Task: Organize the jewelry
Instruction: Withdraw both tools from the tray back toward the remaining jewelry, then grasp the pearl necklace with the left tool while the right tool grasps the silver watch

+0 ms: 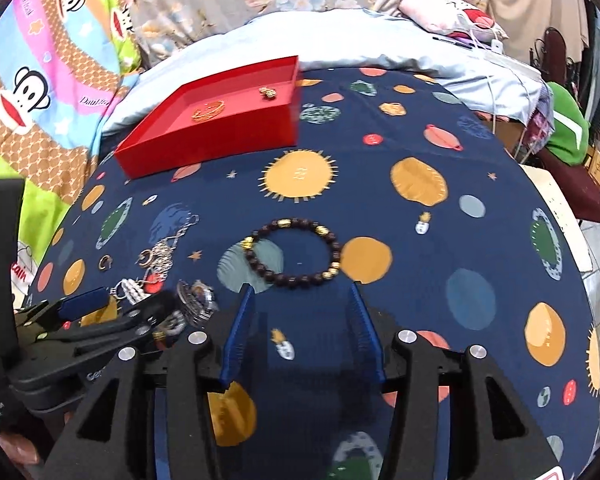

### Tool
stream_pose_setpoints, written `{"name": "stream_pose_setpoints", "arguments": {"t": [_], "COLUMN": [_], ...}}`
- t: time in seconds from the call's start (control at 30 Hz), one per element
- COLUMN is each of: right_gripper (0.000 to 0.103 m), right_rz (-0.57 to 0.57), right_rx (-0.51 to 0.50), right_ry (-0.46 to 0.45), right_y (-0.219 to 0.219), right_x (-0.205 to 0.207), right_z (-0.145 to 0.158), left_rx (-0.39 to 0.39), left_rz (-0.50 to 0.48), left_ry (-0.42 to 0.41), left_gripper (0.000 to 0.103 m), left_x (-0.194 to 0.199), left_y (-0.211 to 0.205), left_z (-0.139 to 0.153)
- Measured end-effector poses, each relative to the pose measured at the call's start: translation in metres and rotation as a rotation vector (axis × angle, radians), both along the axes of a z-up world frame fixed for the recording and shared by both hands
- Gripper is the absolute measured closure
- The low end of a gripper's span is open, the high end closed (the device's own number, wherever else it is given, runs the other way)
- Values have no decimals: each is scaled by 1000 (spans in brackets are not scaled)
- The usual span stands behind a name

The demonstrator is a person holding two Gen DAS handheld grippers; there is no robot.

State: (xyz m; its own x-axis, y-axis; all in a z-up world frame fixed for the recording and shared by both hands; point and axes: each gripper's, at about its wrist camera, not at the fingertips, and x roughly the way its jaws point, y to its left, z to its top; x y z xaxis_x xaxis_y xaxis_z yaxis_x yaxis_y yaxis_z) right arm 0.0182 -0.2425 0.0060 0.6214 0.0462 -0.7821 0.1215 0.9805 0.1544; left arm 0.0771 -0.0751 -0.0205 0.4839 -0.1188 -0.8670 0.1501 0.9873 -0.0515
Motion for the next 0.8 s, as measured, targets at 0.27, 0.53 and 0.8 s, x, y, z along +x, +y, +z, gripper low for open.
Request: {"name": "stream_pose_setpoints", "arguments": {"t": [0.27, 0.53, 0.8], "right_gripper": [53, 51, 50], "right_rz": [-22, -33, -46], "right_rx": [22, 25, 27], "right_ry": [5, 10, 20], "right_y": [-12, -14, -18], "right_x": [0, 1, 5], "right_z": [-6, -7, -11], "left_rx": [12, -37, -100], "left_rz": [-24, -80, -165], "left_ry": [0, -7, -2], "left_gripper": [19, 40, 78], "left_x": [-13, -16, -20], "left_y": [29, 24, 11], "left_z": [-1, 2, 4]}}
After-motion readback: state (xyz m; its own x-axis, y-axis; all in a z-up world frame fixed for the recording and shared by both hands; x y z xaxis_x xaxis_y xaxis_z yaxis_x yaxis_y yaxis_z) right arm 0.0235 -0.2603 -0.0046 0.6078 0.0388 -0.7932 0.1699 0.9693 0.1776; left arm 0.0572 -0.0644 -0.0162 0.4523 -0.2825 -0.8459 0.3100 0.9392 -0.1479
